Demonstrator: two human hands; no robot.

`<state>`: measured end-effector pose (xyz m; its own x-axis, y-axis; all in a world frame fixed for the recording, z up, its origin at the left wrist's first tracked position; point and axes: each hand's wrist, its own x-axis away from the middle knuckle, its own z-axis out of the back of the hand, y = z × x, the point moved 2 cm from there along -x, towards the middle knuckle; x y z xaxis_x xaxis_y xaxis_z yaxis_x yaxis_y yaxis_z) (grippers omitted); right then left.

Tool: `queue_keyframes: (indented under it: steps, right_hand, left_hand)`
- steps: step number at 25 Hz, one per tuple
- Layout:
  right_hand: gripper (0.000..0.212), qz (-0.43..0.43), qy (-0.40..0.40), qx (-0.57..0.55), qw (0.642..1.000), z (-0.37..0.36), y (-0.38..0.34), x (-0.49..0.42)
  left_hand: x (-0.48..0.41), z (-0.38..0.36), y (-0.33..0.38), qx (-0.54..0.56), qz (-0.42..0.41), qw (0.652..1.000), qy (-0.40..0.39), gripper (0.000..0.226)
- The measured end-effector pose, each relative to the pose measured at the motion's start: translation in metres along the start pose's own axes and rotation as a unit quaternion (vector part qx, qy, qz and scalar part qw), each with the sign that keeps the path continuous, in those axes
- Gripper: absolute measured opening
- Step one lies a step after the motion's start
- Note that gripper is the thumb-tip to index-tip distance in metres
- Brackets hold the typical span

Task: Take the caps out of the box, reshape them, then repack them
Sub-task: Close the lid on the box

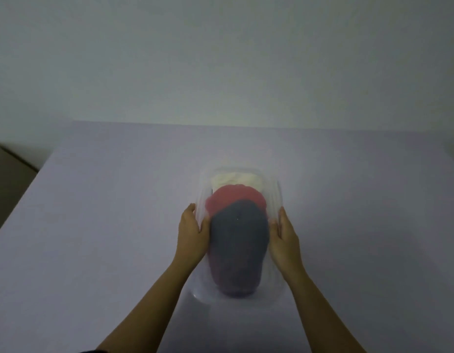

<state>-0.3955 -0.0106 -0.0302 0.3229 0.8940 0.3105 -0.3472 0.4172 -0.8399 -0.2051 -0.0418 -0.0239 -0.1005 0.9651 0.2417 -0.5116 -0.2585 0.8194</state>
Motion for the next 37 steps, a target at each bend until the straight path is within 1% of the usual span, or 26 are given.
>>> queue_keyframes:
  steps: [2, 4, 6, 9, 15, 18, 22, 25, 27, 32, 33, 35, 36, 37]
  right_hand:
    - [0.052, 0.018, -0.006, 0.013, 1.0, -0.004, -0.001, -0.006]
    - [0.051, 0.018, 0.002, 0.028, 0.999, -0.008, 0.001, -0.012]
    - [0.05, -0.002, 0.007, 0.028, 1.0, -0.01, 0.007, -0.016]
    - [0.049, -0.018, 0.003, 0.031, 0.999, -0.01, 0.013, -0.019]
    - [0.048, -0.013, 0.023, 0.018, 0.999, -0.014, 0.019, -0.023]
    - [0.048, -0.006, 0.044, 0.051, 0.998, -0.019, 0.022, -0.022]
    - [0.048, -0.005, 0.034, 0.067, 0.997, -0.016, 0.018, -0.021]
    - [0.048, -0.011, 0.024, 0.061, 0.998, -0.013, 0.012, -0.014]
    - [0.049, -0.033, 0.015, 0.062, 0.997, -0.012, 0.009, -0.011]
    - [0.049, -0.056, -0.014, 0.063, 0.996, -0.01, 0.013, -0.013]
    - [0.05, -0.049, -0.026, 0.053, 0.997, -0.009, 0.012, -0.015]
    - [0.057, -0.036, -0.033, 0.029, 0.998, -0.004, 0.014, -0.011]
    - [0.061, -0.036, -0.018, 0.021, 0.999, 0.0, 0.02, -0.006]
    - [0.065, -0.045, 0.003, 0.014, 0.999, 0.005, 0.028, 0.003]
  left_hand:
    - [-0.004, -0.006, -0.007, -0.022, -0.025, 0.999, -0.007, 0.055]
    - [-0.011, -0.012, -0.014, -0.071, -0.043, 0.996, -0.019, 0.055]
    - [-0.017, -0.017, -0.02, -0.101, -0.032, 0.994, -0.031, 0.053]
    - [-0.019, -0.021, -0.022, -0.113, -0.023, 0.993, -0.025, 0.053]
    - [-0.021, -0.023, -0.02, -0.168, -0.029, 0.985, 0.0, 0.052]
    - [-0.018, -0.025, -0.02, -0.182, -0.023, 0.983, 0.017, 0.052]
    - [-0.019, -0.023, -0.022, -0.222, -0.021, 0.975, 0.005, 0.053]
    - [-0.02, -0.02, -0.021, -0.22, -0.031, 0.975, -0.012, 0.053]
    - [-0.021, -0.019, -0.022, -0.226, -0.035, 0.973, -0.019, 0.053]
    - [-0.024, -0.019, -0.025, -0.234, -0.027, 0.971, -0.051, 0.054]
    - [-0.024, -0.018, -0.023, -0.222, -0.031, 0.972, -0.064, 0.054]
    - [-0.014, -0.009, -0.024, -0.154, -0.025, 0.985, -0.08, 0.06]
    - [-0.004, -0.002, -0.027, -0.107, -0.006, 0.992, -0.064, 0.064]
    - [0.01, 0.003, -0.033, -0.057, 0.03, 0.997, -0.035, 0.069]
